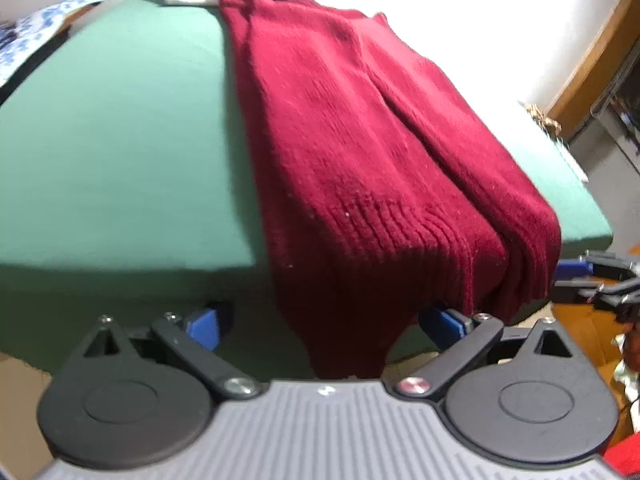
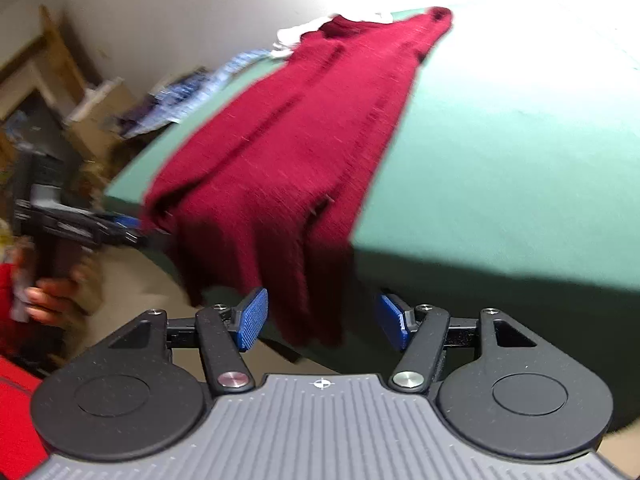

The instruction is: Fold clothes

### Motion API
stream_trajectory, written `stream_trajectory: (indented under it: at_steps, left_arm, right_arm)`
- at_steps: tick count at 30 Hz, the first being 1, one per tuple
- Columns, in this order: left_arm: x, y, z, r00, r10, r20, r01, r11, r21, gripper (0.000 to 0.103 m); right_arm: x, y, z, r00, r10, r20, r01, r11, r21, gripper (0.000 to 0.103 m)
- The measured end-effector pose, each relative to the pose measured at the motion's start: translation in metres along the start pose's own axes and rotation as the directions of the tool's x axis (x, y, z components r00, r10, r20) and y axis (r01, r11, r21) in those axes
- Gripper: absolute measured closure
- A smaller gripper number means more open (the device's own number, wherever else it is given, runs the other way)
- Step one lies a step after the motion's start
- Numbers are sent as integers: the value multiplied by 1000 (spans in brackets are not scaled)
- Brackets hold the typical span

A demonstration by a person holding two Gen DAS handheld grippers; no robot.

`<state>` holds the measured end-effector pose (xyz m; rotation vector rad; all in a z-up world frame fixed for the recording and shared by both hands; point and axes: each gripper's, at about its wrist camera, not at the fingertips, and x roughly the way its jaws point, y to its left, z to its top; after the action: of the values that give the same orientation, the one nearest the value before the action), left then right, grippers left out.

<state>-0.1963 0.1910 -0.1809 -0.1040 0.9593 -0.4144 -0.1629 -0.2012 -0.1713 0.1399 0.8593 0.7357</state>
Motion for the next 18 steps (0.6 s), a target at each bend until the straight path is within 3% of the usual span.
stream_trajectory:
  at_steps: [4,7,9,10,11,12,14,18]
  left_arm:
    - [11,-3,-4,999,4,-31,-3,999,42,2]
    - [18,1,-8,996,-61,-70,59,998,-27,3]
    - [19,0,-8,996,-51,-72,48,998,-49,20]
    - [17,-3,-10,997,-27,-69,25,999,-38,42]
    - [18,-6,-11,997,-4,-76,2,1000,-24,75]
    - [18,-10,-12,997,18,-81,-18,1000,-8,86]
    - [14,-20,-17,996,56,-73,-54,998,35,94]
    - [-8,-36,-25,997,71,-26,-69,995,69,96]
  right_arm:
    - [21,-6,4,999,48,-4,-48,997,61,43]
    - [30,-4,1,997,76,22,-78,991,108,45]
    - [32,-1,0,997,75,21,-77,993,93,52]
    - [30,1,-1,997,75,18,-76,994,80,62]
    - [28,2,-2,997,75,14,-76,995,66,79]
    - [24,2,-2,997,71,3,-71,996,54,84]
    - [15,4,-5,997,76,1,-76,996,55,90]
    - [-3,9,-8,992,125,29,-127,989,81,91]
